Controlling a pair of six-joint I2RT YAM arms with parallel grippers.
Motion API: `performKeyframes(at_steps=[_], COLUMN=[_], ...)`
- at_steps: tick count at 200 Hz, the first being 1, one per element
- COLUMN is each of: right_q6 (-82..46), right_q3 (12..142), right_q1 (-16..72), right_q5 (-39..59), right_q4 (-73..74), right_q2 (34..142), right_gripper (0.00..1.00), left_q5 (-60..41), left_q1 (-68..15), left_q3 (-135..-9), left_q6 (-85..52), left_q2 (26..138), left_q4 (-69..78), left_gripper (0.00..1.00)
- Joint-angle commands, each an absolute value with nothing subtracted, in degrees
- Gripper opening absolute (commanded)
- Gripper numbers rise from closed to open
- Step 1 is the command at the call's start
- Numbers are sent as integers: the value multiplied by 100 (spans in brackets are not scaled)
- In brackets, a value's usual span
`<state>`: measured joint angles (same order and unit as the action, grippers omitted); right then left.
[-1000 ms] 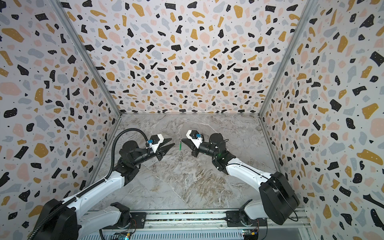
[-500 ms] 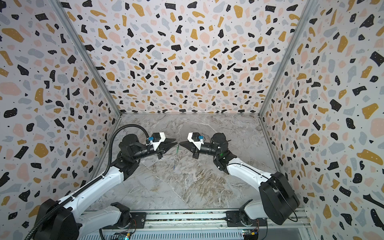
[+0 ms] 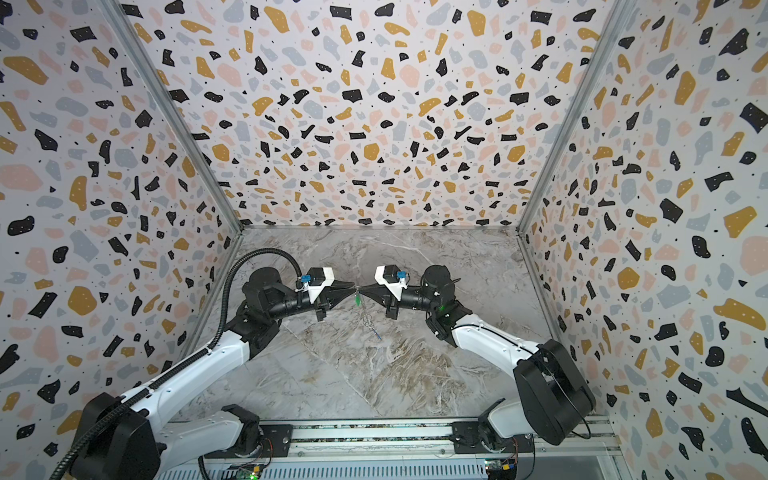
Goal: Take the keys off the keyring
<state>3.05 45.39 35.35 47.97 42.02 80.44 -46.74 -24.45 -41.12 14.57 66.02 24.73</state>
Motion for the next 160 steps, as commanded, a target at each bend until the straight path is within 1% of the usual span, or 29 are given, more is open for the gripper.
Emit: performKeyframes(at_steps=[1, 42, 63, 75, 85, 103, 116, 124, 126, 130, 137, 142, 160], right_q6=[246, 193, 172, 169, 158, 143, 144, 178, 205, 270, 451, 599, 1238], right_q3=[4814, 4906, 4921, 4918, 4923, 4939, 4935, 4930, 4926, 4923, 4902, 4865, 4537], right_q1=[3517, 3517, 3522, 3516, 3508, 3519, 3523, 3511, 3504, 3479, 3420, 3377, 3142], right_q5=[4966, 5054, 5055, 5046, 5036, 5079, 5066, 5001, 4988, 4956, 4851, 4699, 4138], right_q4=[4352, 4403, 4439, 4456, 4454, 4469, 4473, 4400, 4380, 4266, 4050, 3907, 3521], right_q2=[8039, 8106, 8112, 8112, 8121, 8164, 8178, 8152, 8138, 8103, 8011, 7923, 7543], right_gripper=[0, 0, 0, 0, 0, 0, 0, 9, 14, 19, 26, 29, 32], left_q5=[-4850, -4876, -4878, -4865, -4873, -4917, -4938, -4941, -4933, -4931, -4902, -4867, -4719], left_q1=[-2465, -2472, -2477, -2474, -2471, -2472, -2476, -2474, -2471, -2472, -2472, -2471, -2478], left_q3=[-4158, -4125, -4145, -4172, -4205, -4245, -4278, -4318, -4332, -4358, -4436, -4497, -4764], left_q6=[1512, 1552, 1687, 1783, 1834, 1846, 1839, 1854, 1865, 1908, 2018, 2071, 2496], left_q2=[6522, 6583, 6599, 6598, 6592, 6592, 6594, 6582, 6576, 6575, 6566, 6568, 6617], left_q4=[2769, 2686, 2492, 2363, 2266, 2275, 2279, 2226, 2207, 2148, 1991, 1826, 1042], left_gripper=[15, 11, 15, 15, 11, 0, 0, 0, 0, 0, 0, 0, 0])
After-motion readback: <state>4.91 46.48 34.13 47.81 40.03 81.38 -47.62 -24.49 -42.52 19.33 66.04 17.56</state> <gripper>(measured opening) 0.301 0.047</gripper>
